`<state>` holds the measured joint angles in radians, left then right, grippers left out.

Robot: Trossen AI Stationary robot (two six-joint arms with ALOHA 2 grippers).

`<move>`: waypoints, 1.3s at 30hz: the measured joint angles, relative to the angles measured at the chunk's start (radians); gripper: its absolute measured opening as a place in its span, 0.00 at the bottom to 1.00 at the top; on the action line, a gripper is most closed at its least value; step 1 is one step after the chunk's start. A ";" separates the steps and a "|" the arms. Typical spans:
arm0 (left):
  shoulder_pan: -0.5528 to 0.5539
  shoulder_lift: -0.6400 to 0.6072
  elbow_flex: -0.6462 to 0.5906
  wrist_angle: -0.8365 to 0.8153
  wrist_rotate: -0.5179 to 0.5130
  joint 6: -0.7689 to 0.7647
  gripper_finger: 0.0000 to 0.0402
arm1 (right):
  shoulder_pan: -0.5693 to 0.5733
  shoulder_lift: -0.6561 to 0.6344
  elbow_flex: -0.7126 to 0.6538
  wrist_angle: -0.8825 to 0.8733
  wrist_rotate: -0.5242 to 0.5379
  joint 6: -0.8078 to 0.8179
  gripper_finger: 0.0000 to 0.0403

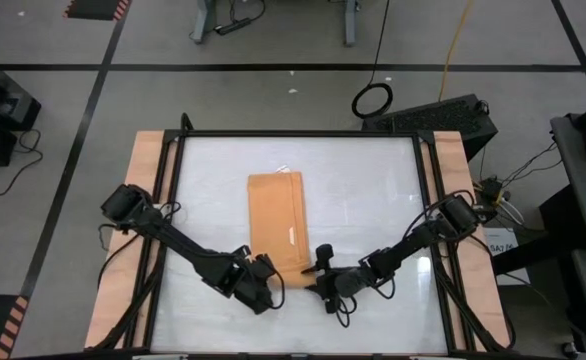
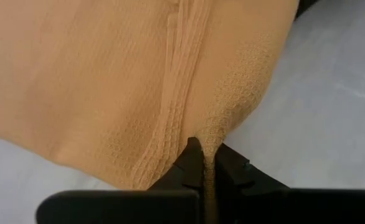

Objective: Roll towel
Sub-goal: Roll the yellow towel

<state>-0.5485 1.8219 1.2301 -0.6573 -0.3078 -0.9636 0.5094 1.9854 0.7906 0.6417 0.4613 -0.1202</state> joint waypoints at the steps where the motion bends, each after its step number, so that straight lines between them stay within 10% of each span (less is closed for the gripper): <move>1: -0.002 -0.003 0.000 -0.001 -0.007 0.003 0.04 | -0.007 0.000 0.000 -0.002 -0.011 0.007 0.49; 10: -0.014 -0.006 0.000 -0.006 -0.037 0.049 0.04 | -0.046 -0.013 0.000 -0.011 -0.140 0.081 0.03; 15: -0.047 -0.006 0.000 -0.005 -0.148 0.055 0.11 | -0.087 -0.084 0.000 -0.087 -0.242 0.205 0.06; 26: -0.160 -0.005 0.000 -0.040 -0.391 0.047 0.60 | -0.211 -0.133 0.000 -0.189 -0.477 0.392 0.03; 39: -0.239 0.067 0.002 0.044 -0.613 0.045 0.64 | -0.283 -0.133 -0.001 -0.193 -0.572 0.494 0.03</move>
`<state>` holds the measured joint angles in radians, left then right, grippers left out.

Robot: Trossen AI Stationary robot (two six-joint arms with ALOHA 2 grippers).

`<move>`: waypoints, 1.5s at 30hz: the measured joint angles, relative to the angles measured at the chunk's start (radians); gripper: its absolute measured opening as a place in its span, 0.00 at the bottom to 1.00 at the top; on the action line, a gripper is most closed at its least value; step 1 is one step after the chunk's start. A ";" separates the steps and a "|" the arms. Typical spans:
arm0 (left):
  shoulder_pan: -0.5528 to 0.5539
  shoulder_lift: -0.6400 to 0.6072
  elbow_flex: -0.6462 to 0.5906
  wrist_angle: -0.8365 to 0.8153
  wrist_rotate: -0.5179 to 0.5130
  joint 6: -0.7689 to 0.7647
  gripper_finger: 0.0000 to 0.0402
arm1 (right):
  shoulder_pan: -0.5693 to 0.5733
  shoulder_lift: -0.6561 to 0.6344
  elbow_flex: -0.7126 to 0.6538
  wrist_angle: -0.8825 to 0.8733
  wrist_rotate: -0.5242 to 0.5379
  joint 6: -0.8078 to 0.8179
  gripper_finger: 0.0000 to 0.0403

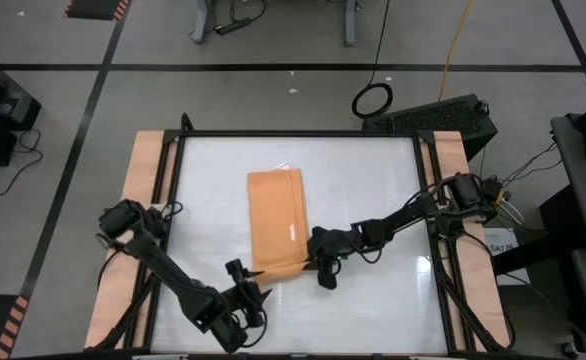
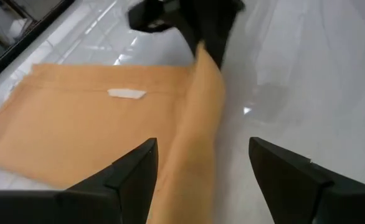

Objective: Roll towel
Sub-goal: Roll the yellow towel

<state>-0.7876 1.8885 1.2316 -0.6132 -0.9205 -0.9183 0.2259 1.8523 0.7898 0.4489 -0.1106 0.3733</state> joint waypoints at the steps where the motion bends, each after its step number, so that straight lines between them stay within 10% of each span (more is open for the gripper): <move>1: 0.000 0.014 0.000 0.012 0.000 0.011 0.64 | -0.003 0.000 0.000 0.000 0.000 -0.003 0.03; 16: 0.046 0.123 -0.001 -0.035 0.015 0.038 0.61 | -0.015 0.000 0.000 0.007 -0.028 -0.008 0.03; 25: 0.091 0.112 0.000 -0.113 0.051 0.001 0.08 | -0.018 0.000 0.000 0.019 -0.052 -0.005 0.03; 29: 0.096 0.068 0.000 -0.118 0.089 -0.045 0.05 | -0.018 0.000 0.000 0.020 -0.051 -0.044 0.05; 45: 0.201 0.009 -0.001 -0.104 0.420 -0.112 0.02 | 0.059 -0.218 -0.063 -0.071 0.076 -0.326 0.48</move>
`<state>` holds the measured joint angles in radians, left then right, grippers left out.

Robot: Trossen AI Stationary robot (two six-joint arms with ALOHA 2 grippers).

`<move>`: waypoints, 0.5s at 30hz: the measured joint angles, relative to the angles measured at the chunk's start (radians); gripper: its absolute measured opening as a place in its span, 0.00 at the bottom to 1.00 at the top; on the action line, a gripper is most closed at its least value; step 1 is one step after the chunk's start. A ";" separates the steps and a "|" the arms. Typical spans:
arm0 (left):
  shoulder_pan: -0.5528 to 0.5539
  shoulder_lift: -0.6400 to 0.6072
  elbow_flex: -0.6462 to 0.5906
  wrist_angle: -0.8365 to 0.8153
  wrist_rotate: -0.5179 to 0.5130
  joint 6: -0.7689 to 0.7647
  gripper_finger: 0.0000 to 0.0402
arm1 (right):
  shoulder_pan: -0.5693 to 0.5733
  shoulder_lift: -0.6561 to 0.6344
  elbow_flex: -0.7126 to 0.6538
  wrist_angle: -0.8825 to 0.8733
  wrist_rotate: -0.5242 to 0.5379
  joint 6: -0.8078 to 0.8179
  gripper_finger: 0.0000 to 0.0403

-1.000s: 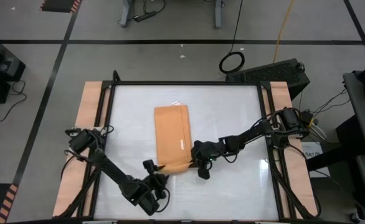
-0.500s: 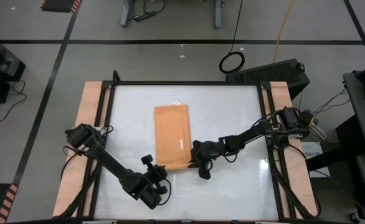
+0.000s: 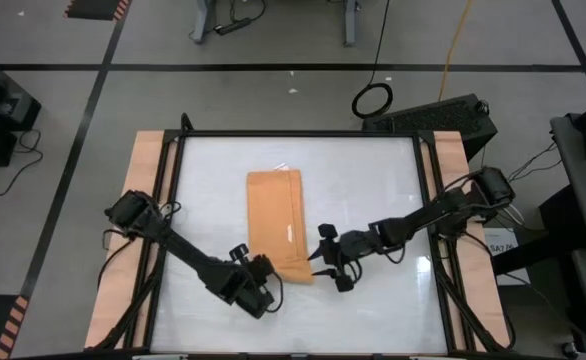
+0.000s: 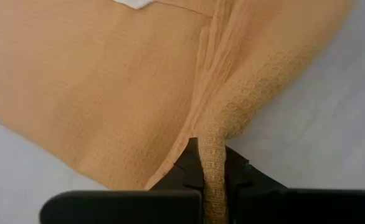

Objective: Roll towel
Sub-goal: Roll the yellow towel

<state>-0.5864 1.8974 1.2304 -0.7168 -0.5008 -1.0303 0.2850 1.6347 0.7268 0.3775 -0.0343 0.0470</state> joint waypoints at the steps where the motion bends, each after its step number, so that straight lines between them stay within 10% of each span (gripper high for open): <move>1: 0.011 -0.008 0.000 0.009 0.015 0.013 0.02 | 0.013 -0.007 -0.014 0.015 0.031 0.001 0.48; 15: 0.084 -0.117 0.000 -0.053 0.016 0.045 0.02 | 0.161 0.140 -0.128 0.408 0.364 -0.159 0.57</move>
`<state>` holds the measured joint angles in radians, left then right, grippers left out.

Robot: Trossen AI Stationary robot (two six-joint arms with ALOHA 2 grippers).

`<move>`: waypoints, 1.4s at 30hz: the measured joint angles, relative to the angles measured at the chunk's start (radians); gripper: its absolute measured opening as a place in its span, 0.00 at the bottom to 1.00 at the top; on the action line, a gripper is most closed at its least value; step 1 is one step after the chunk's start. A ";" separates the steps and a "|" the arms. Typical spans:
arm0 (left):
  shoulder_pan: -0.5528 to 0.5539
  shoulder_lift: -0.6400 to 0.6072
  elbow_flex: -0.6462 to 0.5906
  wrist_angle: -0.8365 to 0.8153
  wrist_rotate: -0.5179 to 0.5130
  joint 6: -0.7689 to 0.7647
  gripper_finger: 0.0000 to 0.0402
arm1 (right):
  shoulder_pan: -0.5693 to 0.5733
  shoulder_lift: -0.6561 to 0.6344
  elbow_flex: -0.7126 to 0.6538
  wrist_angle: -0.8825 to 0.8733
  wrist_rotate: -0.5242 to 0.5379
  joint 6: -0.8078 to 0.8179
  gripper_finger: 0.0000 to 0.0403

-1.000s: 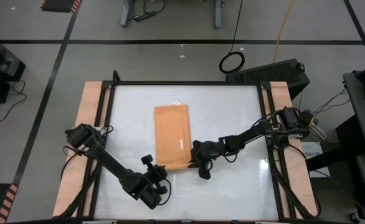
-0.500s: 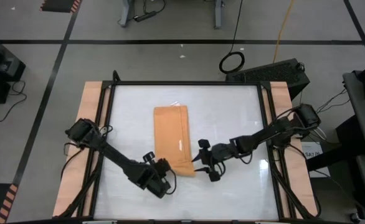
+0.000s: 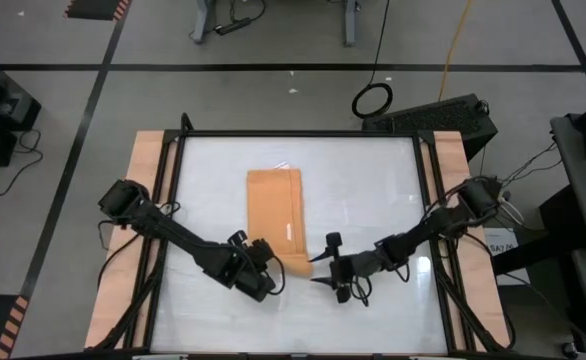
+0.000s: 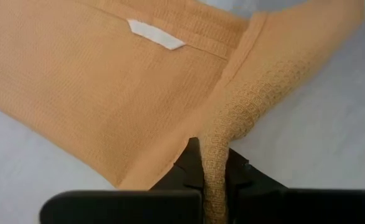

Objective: Roll towel
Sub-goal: Roll the yellow towel

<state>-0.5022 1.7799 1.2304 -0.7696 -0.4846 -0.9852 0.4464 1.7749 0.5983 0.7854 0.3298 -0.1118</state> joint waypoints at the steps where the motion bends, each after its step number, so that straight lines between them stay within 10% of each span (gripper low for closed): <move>1: 0.004 0.001 0.000 0.000 0.008 0.001 0.02 | 0.002 0.015 0.000 0.024 0.010 -0.010 0.59; 10: 0.012 0.001 0.000 0.001 0.009 0.005 0.02 | -0.035 0.128 0.028 0.113 0.009 0.022 0.60; 21: -0.026 0.001 0.000 -0.006 0.017 0.003 0.02 | -0.107 0.127 0.092 -0.002 -0.082 0.104 0.04; 31: -0.074 -0.011 0.000 0.195 0.029 0.057 0.02 | -0.134 -0.098 0.092 -0.287 -0.348 0.250 0.01; 42: -0.117 0.061 0.002 0.329 0.010 0.048 0.02 | -0.060 -0.161 0.091 -0.453 -0.358 0.437 0.01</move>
<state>-0.6189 1.8414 1.2324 -0.4401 -0.4746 -0.9374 0.3860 1.6136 0.6889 0.3328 -0.0282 0.3249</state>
